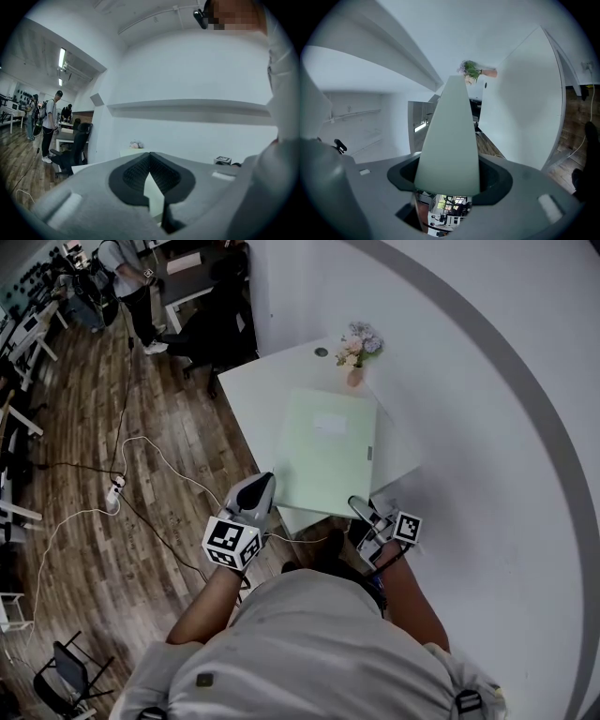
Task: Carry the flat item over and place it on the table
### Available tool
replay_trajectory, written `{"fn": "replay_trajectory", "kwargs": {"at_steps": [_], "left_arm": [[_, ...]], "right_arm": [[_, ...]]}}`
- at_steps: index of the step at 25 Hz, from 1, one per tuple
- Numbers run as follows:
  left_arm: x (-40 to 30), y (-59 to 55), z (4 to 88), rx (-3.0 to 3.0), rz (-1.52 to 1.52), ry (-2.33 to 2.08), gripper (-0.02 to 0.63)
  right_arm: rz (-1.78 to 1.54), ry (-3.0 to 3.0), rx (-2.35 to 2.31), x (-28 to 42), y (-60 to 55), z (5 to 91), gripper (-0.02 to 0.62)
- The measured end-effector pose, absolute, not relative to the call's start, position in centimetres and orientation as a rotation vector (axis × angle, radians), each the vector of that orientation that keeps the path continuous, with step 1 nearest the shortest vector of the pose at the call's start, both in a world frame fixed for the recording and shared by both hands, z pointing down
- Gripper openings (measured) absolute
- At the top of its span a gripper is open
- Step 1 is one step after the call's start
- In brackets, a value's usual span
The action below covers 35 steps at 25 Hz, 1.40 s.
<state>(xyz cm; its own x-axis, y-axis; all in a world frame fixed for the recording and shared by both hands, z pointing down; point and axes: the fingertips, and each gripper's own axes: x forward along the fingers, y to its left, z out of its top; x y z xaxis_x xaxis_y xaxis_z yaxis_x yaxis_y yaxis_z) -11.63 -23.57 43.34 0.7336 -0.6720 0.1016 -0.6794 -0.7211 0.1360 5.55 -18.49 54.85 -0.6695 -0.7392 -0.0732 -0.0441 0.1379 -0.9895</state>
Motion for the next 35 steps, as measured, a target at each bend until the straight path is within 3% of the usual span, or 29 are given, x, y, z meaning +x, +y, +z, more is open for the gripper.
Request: {"fn": "replay_trajectory", "kwargs": {"at_steps": [12,35], "left_arm": [[-11.5,-24.6,44.1,2.728,0.092,-1.159,0.000],[-4.7,-34.4,51.6,2.526,0.227,-1.191,0.000]], "right_arm": [[-1.640,1.876,-0.743,6.7,-20.8,56.5,0.301],[-1.874,1.889,-0.774,13.1,-29.9,65.1,0.301]]}}
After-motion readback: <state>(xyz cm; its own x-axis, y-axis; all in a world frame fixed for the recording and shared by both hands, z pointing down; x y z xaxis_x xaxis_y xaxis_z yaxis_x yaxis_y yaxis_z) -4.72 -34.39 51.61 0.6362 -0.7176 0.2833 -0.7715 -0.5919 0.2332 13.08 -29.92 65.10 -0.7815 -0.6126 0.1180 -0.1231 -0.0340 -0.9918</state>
